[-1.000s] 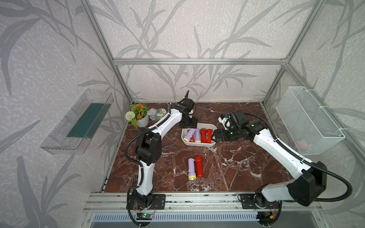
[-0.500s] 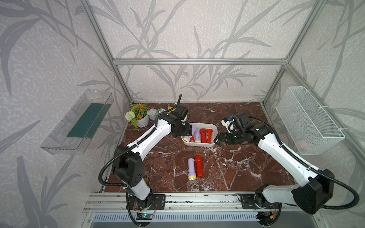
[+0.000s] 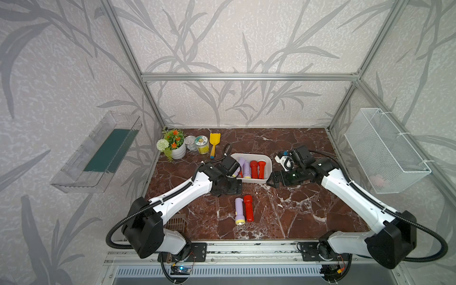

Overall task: Put the flashlights into the storage boxes
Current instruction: Pick up the flashlight from the center of the board.

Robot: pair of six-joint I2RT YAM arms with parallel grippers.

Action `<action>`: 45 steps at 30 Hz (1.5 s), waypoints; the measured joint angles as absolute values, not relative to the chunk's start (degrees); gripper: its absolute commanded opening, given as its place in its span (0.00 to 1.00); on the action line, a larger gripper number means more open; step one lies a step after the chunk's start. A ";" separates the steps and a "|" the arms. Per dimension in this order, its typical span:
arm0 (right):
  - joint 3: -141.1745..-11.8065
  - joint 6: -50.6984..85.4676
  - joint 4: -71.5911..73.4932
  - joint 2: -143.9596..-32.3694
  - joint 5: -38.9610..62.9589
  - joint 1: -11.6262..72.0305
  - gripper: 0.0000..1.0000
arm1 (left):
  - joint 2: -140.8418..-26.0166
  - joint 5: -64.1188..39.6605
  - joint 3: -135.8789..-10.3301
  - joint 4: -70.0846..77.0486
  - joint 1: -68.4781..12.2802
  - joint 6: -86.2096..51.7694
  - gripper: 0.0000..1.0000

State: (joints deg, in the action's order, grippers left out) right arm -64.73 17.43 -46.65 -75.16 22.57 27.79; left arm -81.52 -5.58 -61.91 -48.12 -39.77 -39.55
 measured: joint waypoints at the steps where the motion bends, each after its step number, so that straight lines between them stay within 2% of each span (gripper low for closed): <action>1: -64.49 17.43 -46.63 -75.16 22.96 27.79 0.99 | -81.47 -5.48 -61.21 -47.97 -40.32 -40.32 0.99; 12: -61.39 17.30 -46.72 -74.17 26.41 27.79 0.99 | -81.14 -3.81 -56.49 -46.04 -47.07 -47.55 0.99; 21: -60.51 17.26 -46.96 -72.23 27.03 27.79 0.99 | -86.94 -2.57 -56.47 -44.27 -52.40 -51.00 0.97; 28: -59.86 17.26 -48.10 -70.91 26.55 27.79 0.99 | -89.58 -2.61 -56.21 -42.76 -53.47 -51.68 0.86; 33: -59.75 17.28 -48.31 -70.67 26.09 27.79 0.99 | -90.21 -2.90 -53.93 -41.25 -53.58 -52.21 0.72; 40: -59.75 17.23 -48.77 -70.67 25.47 27.79 0.99 | -90.96 -3.14 -51.88 -39.31 -53.58 -52.60 0.70; 45: -59.75 17.19 -49.23 -70.67 25.43 27.79 0.99 | -91.13 -3.31 -51.00 -38.15 -53.58 -52.71 0.64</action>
